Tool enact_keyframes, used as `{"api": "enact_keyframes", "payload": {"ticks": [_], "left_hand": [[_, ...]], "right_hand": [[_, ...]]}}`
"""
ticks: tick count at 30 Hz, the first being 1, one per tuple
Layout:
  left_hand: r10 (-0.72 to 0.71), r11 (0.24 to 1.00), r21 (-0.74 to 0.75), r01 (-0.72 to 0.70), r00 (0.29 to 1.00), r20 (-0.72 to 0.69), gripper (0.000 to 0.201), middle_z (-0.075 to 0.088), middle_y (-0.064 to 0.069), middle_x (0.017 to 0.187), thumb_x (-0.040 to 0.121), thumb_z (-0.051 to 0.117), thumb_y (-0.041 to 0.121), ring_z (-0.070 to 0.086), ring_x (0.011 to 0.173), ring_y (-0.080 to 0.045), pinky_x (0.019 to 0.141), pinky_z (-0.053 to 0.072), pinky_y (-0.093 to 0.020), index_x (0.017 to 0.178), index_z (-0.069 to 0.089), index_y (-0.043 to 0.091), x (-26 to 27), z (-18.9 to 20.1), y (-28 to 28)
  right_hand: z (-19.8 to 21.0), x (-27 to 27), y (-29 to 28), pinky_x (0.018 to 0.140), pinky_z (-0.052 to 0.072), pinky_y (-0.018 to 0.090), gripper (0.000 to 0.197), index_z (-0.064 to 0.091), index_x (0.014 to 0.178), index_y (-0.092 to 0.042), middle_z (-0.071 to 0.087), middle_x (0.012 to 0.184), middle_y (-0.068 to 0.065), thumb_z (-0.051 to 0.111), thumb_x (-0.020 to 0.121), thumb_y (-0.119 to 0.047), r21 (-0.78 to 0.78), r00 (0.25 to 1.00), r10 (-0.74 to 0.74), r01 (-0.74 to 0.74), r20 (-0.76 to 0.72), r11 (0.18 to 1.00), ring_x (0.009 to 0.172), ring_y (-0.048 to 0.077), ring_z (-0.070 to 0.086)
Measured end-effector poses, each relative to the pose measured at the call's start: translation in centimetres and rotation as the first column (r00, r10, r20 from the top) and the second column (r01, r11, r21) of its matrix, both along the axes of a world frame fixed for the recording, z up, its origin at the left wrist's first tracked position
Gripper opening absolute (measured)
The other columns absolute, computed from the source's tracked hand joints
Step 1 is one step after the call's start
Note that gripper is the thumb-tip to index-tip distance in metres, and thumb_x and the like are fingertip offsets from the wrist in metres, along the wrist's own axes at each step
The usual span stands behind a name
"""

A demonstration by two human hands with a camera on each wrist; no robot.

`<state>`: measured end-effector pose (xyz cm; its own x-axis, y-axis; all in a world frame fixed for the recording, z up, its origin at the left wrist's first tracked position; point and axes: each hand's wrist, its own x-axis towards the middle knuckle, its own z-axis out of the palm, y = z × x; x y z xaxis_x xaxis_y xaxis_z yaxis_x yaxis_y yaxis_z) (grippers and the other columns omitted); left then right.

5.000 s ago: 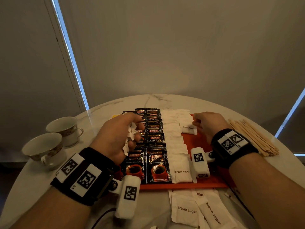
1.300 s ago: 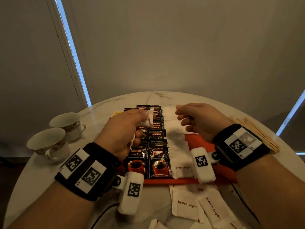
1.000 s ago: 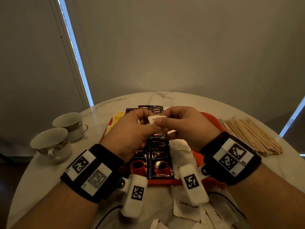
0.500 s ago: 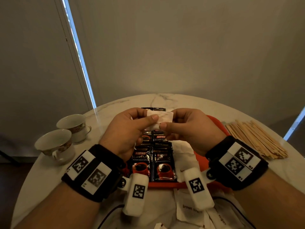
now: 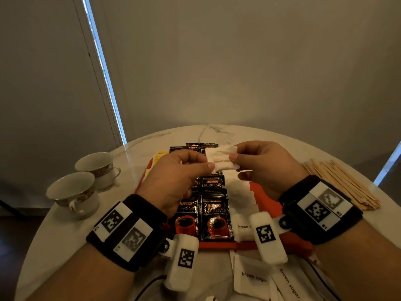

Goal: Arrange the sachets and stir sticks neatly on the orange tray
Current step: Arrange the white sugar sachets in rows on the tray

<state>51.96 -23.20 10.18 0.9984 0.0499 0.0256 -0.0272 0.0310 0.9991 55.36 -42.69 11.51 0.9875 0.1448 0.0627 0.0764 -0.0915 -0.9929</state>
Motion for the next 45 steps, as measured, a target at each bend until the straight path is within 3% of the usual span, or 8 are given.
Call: {"api": "enact_keyframes", "payload": {"ticks": [7, 11, 22, 27, 33, 37, 42, 45], "left_hand": [[0.040, 0.985, -0.164, -0.050, 0.997, -0.066, 0.010, 0.052, 0.001, 0.069, 0.095, 0.070, 0.015, 0.033, 0.046, -0.008, 0.035, 0.027, -0.019, 0.085, 0.067, 0.014, 0.8, 0.3, 1.1], [0.033, 0.983, -0.176, -0.045, 0.997, -0.069, 0.012, 0.050, 0.000, 0.068, 0.097, 0.067, 0.015, 0.033, 0.046, -0.009, 0.036, 0.025, -0.019, 0.085, 0.066, 0.014, 0.9, 0.4, 1.2], [0.041, 0.984, -0.171, -0.057, 0.995, -0.094, 0.014, 0.051, 0.001, 0.067, 0.097, 0.066, 0.013, 0.032, 0.047, -0.009, 0.035, 0.025, -0.019, 0.083, 0.064, 0.014, 0.7, 0.7, 1.1], [0.060, 0.982, -0.173, -0.077, 0.993, -0.101, 0.010, 0.051, 0.000, 0.065, 0.097, 0.065, 0.014, 0.033, 0.047, -0.009, 0.038, 0.024, -0.019, 0.088, 0.062, 0.012, 0.7, 0.9, 1.0], [-0.043, 0.945, -0.326, -0.003, 0.990, -0.135, 0.014, 0.047, -0.004, 0.074, 0.088, 0.050, 0.017, 0.038, 0.055, -0.015, 0.046, 0.036, -0.025, 0.099, 0.052, 0.009, 0.3, 1.2, 0.7], [-0.098, 0.879, -0.476, 0.025, 0.987, -0.129, 0.014, 0.052, -0.012, 0.086, 0.070, 0.043, 0.009, 0.045, 0.069, -0.023, 0.061, 0.040, -0.036, 0.082, 0.039, 0.015, -0.5, 1.4, 0.5], [-0.061, 0.935, -0.354, 0.023, 0.993, -0.097, 0.034, 0.054, -0.016, 0.096, 0.083, 0.037, -0.020, 0.056, 0.087, -0.027, 0.063, 0.048, -0.037, 0.080, 0.039, 0.013, -0.3, 1.2, -0.2], [-0.094, 0.961, -0.264, 0.088, 0.995, -0.012, 0.043, 0.054, -0.018, 0.099, 0.086, 0.048, -0.025, 0.063, 0.099, -0.036, 0.071, 0.060, -0.038, 0.078, 0.038, 0.016, -0.1, 0.7, -0.3]], "right_hand": [[-2.1, 4.2, -6.1, 0.055, 0.040, 0.033, 0.013, 0.067, 0.082, -0.004, 0.058, 0.072, 0.015, 0.062, 0.091, 0.005, -0.176, 0.877, -0.398, 0.361, -0.269, 0.916, 0.057, 0.021, 0.049], [-3.5, 5.3, -7.7, 0.061, 0.041, 0.034, 0.011, 0.071, 0.099, -0.003, 0.076, 0.102, 0.021, 0.069, 0.088, -0.004, -0.298, 0.813, -0.434, 0.335, -0.388, 0.894, 0.071, 0.024, 0.056], [-3.3, 4.7, -6.5, 0.098, 0.054, 0.050, 0.012, 0.069, 0.103, 0.002, 0.073, 0.091, 0.021, 0.065, 0.093, -0.004, -0.414, 0.851, -0.399, 0.245, -0.340, 0.876, 0.081, 0.029, 0.063], [-2.6, 4.4, -6.3, 0.082, 0.057, 0.050, 0.018, 0.065, 0.108, -0.002, 0.072, 0.096, 0.024, 0.067, 0.091, -0.007, -0.333, 0.865, -0.435, 0.345, -0.250, 0.878, 0.077, 0.032, 0.064], [-2.3, 3.7, -5.0, 0.073, 0.057, 0.037, 0.015, 0.062, 0.112, -0.002, 0.062, 0.088, 0.012, 0.064, 0.098, -0.009, -0.166, 0.862, -0.297, 0.250, -0.410, 0.954, 0.079, 0.024, 0.065], [-1.5, 3.2, -4.6, 0.061, 0.049, 0.032, 0.009, 0.064, 0.103, -0.001, 0.059, 0.080, 0.011, 0.063, 0.098, -0.009, -0.077, 0.919, -0.259, 0.248, -0.297, 0.966, 0.065, 0.020, 0.057], [0.6, 0.6, -2.3, 0.058, 0.043, 0.028, 0.010, 0.067, 0.096, -0.007, 0.059, 0.073, 0.004, 0.069, 0.093, -0.016, 0.123, 0.977, 0.075, -0.051, -0.200, 0.991, 0.058, 0.013, 0.055], [1.2, -1.0, -0.5, 0.063, 0.052, 0.030, 0.038, 0.067, 0.099, -0.011, 0.068, 0.079, 0.003, 0.082, 0.071, -0.030, 0.069, 0.958, 0.252, -0.245, -0.139, 0.967, 0.067, 0.015, 0.063]]}}
